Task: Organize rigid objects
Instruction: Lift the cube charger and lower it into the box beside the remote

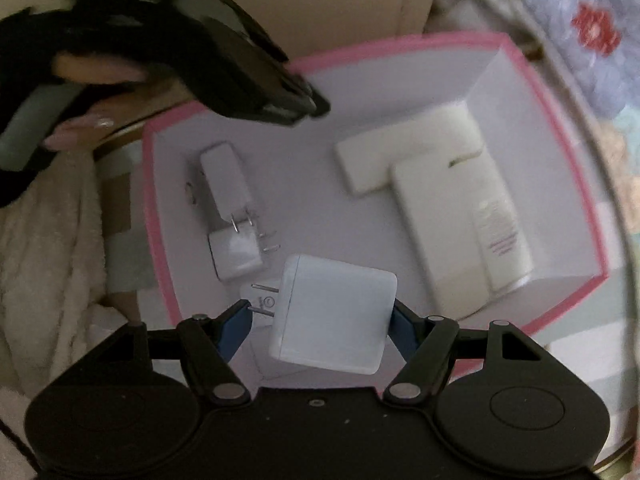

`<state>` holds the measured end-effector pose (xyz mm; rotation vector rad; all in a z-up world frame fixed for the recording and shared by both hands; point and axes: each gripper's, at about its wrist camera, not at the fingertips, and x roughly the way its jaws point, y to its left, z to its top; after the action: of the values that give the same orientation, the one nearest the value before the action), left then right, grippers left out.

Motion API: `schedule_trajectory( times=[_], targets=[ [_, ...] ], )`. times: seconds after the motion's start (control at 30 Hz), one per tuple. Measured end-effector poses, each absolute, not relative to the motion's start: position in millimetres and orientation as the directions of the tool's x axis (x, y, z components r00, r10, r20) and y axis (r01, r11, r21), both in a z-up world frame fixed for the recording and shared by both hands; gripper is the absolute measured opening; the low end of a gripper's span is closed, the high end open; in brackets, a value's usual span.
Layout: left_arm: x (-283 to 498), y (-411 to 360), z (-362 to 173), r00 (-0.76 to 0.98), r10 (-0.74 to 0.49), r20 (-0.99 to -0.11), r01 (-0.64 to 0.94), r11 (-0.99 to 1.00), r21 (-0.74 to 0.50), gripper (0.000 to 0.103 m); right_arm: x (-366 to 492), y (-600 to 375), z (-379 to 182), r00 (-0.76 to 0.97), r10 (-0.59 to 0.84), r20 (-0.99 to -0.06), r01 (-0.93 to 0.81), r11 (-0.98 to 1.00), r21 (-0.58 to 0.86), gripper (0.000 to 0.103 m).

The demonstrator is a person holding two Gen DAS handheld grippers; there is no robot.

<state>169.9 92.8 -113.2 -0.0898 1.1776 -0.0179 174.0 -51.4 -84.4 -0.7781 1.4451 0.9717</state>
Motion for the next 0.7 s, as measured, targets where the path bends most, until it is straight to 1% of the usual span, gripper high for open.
schedule_trajectory(
  times=[0.1, 0.2, 0.27, 0.4, 0.5, 0.57, 0.7],
  targets=[
    [170, 94, -113, 0.382, -0.067, -0.922, -0.035, 0.996, -0.087, 0.005, 174, -51, -95, -0.141, 0.084, -0.986, -0.867, 0.47, 0.164, 0.076],
    [170, 93, -113, 0.383, -0.065, -0.921, -0.033, 0.996, -0.084, 0.005, 160, -49, -106, -0.144, 0.007, -0.99, -0.903, 0.407, 0.134, 0.076],
    [170, 92, -114, 0.384, -0.062, -0.921, -0.03, 0.996, -0.079, 0.005, 153, -48, -112, -0.143, -0.035, -0.989, -0.93, 0.347, 0.122, 0.073],
    [170, 92, -113, 0.381, -0.063, -0.922, -0.03, 0.996, -0.08, 0.005, 154, -54, -116, -0.189, -0.025, -0.982, -0.924, 0.341, 0.17, 0.072],
    [170, 92, -113, 0.381, -0.064, -0.922, -0.03, 0.996, -0.081, 0.005, 156, -58, -119, -0.155, -0.03, -0.987, -0.926, 0.353, 0.135, 0.072],
    [170, 92, -113, 0.381, -0.064, -0.923, -0.03, 0.996, -0.081, 0.005, 161, -66, -109, -0.148, 0.03, -0.988, -0.904, 0.402, 0.148, 0.072],
    [170, 92, -113, 0.38, -0.064, -0.923, -0.032, 0.996, -0.083, 0.005, 174, -98, -68, -0.085, 0.229, -0.97, -0.807, 0.555, 0.202, 0.074]
  ],
)
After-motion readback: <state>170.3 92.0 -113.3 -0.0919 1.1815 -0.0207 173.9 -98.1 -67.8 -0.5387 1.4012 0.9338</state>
